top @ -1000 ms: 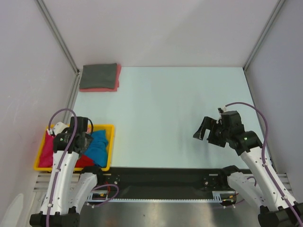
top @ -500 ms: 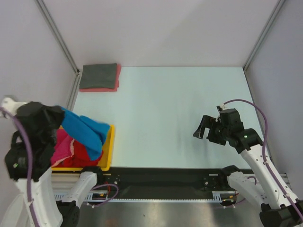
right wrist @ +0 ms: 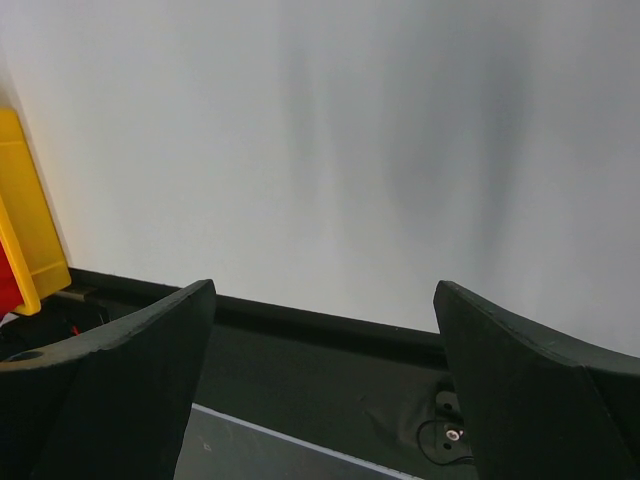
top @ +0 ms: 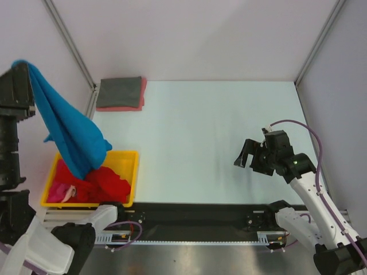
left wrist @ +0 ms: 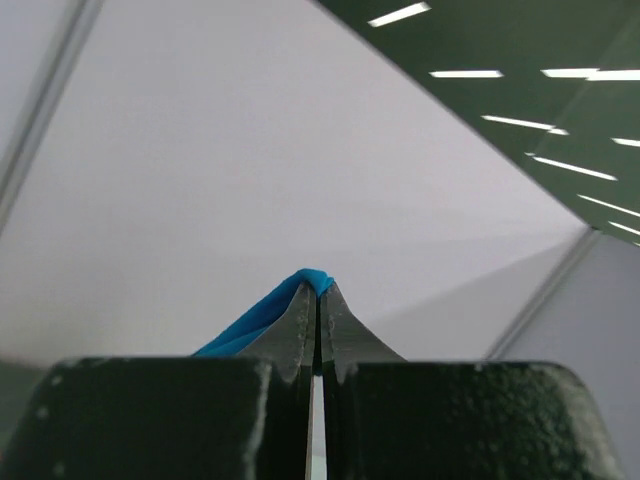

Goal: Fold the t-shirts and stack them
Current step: Move the tshirt to the center of the board

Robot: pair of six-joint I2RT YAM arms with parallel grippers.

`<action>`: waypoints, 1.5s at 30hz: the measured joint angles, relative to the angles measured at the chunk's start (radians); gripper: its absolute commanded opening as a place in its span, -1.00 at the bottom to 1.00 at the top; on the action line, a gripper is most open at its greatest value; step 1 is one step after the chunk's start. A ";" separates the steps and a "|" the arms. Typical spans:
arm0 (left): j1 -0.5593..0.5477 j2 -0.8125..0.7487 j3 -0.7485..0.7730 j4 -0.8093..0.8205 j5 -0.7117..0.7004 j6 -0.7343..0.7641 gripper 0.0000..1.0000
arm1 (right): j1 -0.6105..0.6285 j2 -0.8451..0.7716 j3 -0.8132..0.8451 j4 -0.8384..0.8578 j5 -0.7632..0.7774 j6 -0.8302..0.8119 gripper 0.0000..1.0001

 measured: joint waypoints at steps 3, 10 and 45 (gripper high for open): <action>0.000 0.057 0.035 0.162 0.101 -0.031 -0.99 | -0.009 0.012 0.000 0.001 -0.005 0.001 0.95; 0.000 0.210 0.106 0.510 0.281 -0.215 -1.00 | -0.016 0.043 0.006 0.005 -0.026 0.005 0.94; -0.552 0.086 -1.233 0.403 0.362 -0.204 -0.99 | 0.161 0.320 0.019 0.346 -0.259 0.056 0.69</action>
